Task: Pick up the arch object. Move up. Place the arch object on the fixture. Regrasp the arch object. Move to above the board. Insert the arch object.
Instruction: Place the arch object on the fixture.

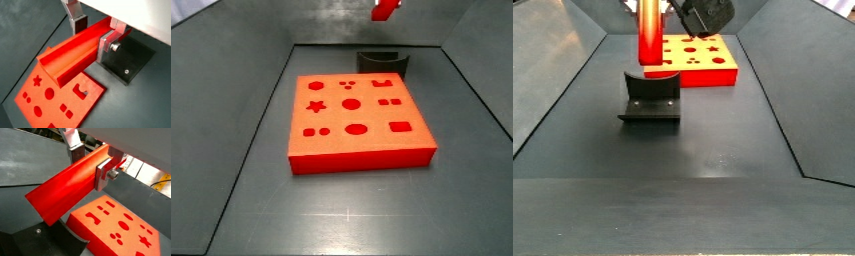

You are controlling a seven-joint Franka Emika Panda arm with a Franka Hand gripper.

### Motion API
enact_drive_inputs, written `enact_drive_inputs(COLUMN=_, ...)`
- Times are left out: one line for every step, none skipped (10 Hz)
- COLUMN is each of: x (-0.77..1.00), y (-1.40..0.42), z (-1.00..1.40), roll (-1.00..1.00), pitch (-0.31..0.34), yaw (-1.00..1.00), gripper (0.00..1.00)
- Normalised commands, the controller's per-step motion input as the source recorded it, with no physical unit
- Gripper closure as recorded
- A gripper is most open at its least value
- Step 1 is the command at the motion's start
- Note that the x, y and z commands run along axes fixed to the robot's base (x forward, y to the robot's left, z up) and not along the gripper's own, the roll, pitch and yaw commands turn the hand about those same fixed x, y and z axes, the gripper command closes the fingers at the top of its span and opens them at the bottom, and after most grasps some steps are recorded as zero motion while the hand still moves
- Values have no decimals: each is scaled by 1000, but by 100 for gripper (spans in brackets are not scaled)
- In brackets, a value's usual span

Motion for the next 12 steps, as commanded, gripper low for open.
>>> enact_drive_inputs(x=131, y=140, z=-1000, roll=-979, pitch=153, yaw=-83, gripper=100)
enact_drive_inputs(x=144, y=140, z=-1000, roll=-865, pitch=170, yaw=-106, gripper=100)
enact_drive_inputs(x=157, y=138, z=-1000, roll=-658, pitch=155, yaw=-129, gripper=100)
enact_drive_inputs(x=159, y=140, z=-1000, roll=-549, pitch=135, yaw=-143, gripper=100)
enact_drive_inputs(x=162, y=139, z=-1000, roll=-330, pitch=94, yaw=-160, gripper=100)
enact_drive_inputs(x=174, y=133, z=-1000, roll=-229, pitch=61, yaw=-164, gripper=100)
enact_drive_inputs(x=170, y=131, z=-944, roll=-176, pitch=26, yaw=-156, gripper=100)
enact_drive_inputs(x=153, y=117, z=-803, roll=-168, pitch=9, yaw=-150, gripper=100)
enact_drive_inputs(x=124, y=91, z=-609, roll=-159, pitch=-9, yaw=-134, gripper=100)
enact_drive_inputs(x=85, y=123, z=-449, roll=-111, pitch=-34, yaw=-105, gripper=100)
enact_drive_inputs(x=85, y=123, z=-449, roll=-111, pitch=-34, yaw=-105, gripper=100)
enact_drive_inputs(x=74, y=139, z=-443, roll=-106, pitch=-41, yaw=-97, gripper=100)
